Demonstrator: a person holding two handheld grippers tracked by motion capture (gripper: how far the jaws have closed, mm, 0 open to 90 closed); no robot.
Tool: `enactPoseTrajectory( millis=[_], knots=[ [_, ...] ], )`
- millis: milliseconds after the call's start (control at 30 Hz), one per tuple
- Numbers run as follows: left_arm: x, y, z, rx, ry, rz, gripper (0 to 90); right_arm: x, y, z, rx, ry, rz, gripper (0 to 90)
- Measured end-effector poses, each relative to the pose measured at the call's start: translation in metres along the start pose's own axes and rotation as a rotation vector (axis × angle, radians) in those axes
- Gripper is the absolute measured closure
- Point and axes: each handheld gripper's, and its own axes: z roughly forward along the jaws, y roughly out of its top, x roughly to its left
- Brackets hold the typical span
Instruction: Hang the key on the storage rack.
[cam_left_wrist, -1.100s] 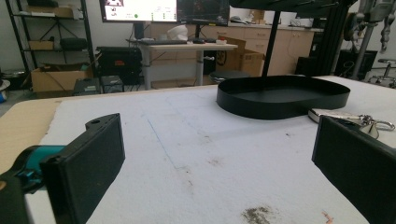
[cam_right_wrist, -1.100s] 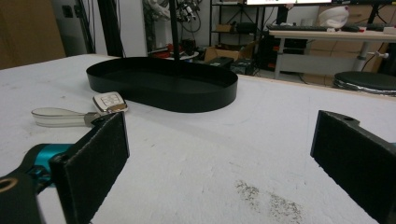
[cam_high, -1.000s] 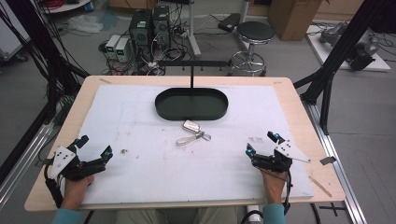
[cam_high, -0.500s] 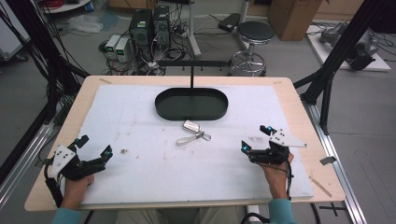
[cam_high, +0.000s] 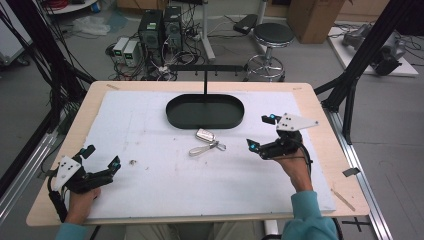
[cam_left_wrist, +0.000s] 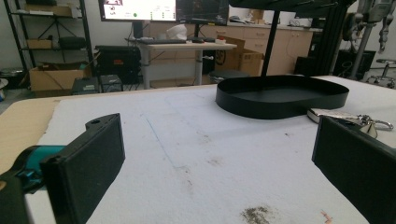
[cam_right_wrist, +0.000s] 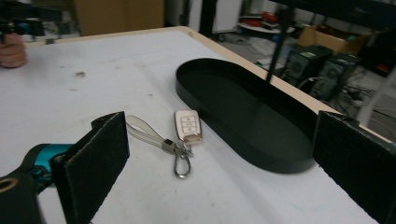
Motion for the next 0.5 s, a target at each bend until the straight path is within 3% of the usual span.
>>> enactPoseTrajectory(
  millis=[67, 100, 167, 200, 267, 500],
  knots=[
    [0.000, 0.000, 0.000, 0.002, 0.001, 0.002, 2.9, -0.003, 0.012, 0.010, 0.024, 0.052, -0.021, 3.7],
    [0.000, 0.000, 0.000, 0.003, -0.001, 0.003, 2.9, -0.003, 0.012, 0.010, 0.024, 0.052, -0.021, 3.7],
    [0.000, 0.000, 0.000, 0.004, -0.001, 0.005, 2.9, -0.003, 0.022, 0.024, 0.067, 0.114, -0.050, 3.7],
    [0.000, 0.000, 0.000, 0.006, 0.000, 0.005, 2.9, -0.003, 0.022, 0.024, 0.067, 0.114, -0.050, 3.7],
    [0.001, 0.000, 0.000, 0.005, 0.001, 0.001, 2.9, -0.002, 0.030, 0.039, 0.113, 0.166, -0.085, 3.7],
    [0.001, 0.000, 0.000, 0.005, 0.001, 0.002, 2.9, 0.000, 0.040, 0.064, 0.186, 0.237, -0.157, 3.7]
  ],
)
